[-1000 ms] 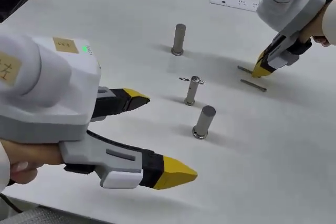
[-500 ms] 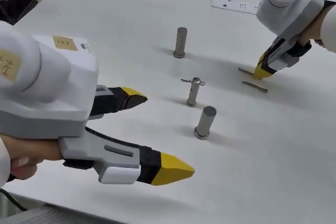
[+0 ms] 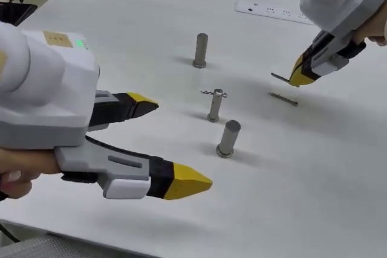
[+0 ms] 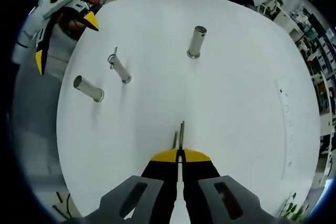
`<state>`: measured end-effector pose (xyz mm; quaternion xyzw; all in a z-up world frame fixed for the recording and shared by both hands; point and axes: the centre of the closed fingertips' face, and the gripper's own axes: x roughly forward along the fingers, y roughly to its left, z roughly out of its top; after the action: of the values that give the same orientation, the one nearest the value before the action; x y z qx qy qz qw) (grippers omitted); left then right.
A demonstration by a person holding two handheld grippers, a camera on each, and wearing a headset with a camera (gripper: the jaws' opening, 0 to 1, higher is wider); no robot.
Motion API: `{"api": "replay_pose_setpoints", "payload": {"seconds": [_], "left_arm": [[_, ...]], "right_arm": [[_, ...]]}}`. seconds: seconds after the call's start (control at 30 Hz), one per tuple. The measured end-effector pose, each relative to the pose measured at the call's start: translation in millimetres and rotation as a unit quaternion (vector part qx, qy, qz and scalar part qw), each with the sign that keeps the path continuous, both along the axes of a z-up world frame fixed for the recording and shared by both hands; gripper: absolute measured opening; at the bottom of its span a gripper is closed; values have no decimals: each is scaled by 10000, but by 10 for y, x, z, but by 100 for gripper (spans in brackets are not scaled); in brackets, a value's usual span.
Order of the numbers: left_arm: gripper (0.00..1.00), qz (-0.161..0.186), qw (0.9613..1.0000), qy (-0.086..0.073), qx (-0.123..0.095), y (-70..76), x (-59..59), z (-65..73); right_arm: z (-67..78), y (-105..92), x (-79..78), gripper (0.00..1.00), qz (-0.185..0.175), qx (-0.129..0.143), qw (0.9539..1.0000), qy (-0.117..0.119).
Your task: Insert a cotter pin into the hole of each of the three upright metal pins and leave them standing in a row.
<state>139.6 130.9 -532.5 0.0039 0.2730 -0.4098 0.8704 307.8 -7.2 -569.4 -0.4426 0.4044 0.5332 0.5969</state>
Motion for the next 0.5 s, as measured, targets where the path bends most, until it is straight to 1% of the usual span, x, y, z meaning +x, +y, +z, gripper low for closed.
{"api": "replay_pose_setpoints", "payload": {"seconds": [0.1,0.13,0.27,0.33,0.4,0.5], "left_arm": [[84,-11,10000,-27,-20,0,5,29],[83,-16,10000,-40,-21,0,6,37],[83,-24,10000,-68,-21,2,10,59],[83,-25,10000,-90,-8,7,11,69],[83,-27,9999,-96,-10,7,9,79],[83,-25,9999,-110,-10,9,8,93]], "right_arm": [[96,1,-89,0,59,51,10000,-57],[134,1,-154,0,77,78,9999,-64],[225,33,-235,0,279,155,9994,-154],[290,58,-336,0,306,254,9991,-152],[330,71,-375,0,323,308,9989,-163],[413,115,-512,0,336,486,9981,-155]]}}
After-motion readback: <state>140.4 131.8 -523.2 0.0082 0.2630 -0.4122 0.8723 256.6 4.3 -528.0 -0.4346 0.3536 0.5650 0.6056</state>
